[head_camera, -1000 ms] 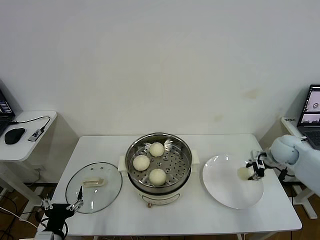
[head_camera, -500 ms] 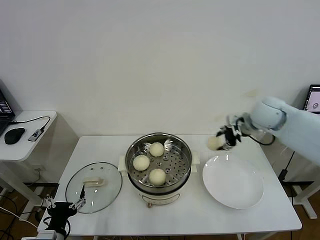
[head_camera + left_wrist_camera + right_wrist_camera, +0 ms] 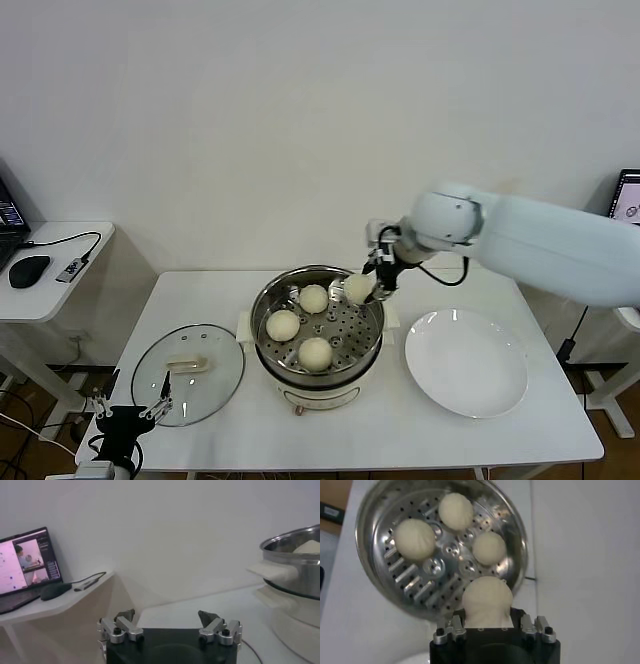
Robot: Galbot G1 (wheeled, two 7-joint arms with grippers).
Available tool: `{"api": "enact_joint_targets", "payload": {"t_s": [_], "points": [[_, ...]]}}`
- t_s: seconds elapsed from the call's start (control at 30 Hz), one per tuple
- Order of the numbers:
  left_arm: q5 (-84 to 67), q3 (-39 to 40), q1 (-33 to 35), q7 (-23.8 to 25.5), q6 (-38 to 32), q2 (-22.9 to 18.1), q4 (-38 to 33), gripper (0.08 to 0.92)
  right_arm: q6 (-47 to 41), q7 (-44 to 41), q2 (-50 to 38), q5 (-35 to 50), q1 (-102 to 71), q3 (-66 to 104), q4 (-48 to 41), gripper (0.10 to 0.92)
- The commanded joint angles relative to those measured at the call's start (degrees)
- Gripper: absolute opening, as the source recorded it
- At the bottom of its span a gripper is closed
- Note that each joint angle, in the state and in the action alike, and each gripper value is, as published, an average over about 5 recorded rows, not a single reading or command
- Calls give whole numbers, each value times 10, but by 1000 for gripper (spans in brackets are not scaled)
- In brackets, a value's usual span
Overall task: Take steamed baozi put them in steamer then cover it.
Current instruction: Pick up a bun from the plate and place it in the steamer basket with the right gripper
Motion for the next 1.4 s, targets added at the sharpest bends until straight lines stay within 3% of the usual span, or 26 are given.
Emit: {"api": "enact_joint_targets", "payload": {"t_s": [0.03, 0.83, 1.13, 1.4], "points": [[-1, -2, -3, 1, 2, 2, 0, 823, -38, 33, 73, 34, -19, -36, -20, 568], [-5, -6, -8, 0, -1, -1, 7, 823, -38, 37, 84, -7, -66, -29, -55, 586], [-5, -5, -13, 0, 0, 0, 10, 823, -38, 43, 30, -7, -38, -16, 4, 796], [-4, 1, -22, 0, -1, 1, 18, 823, -6, 157, -69, 47, -76, 49, 91, 823]]}}
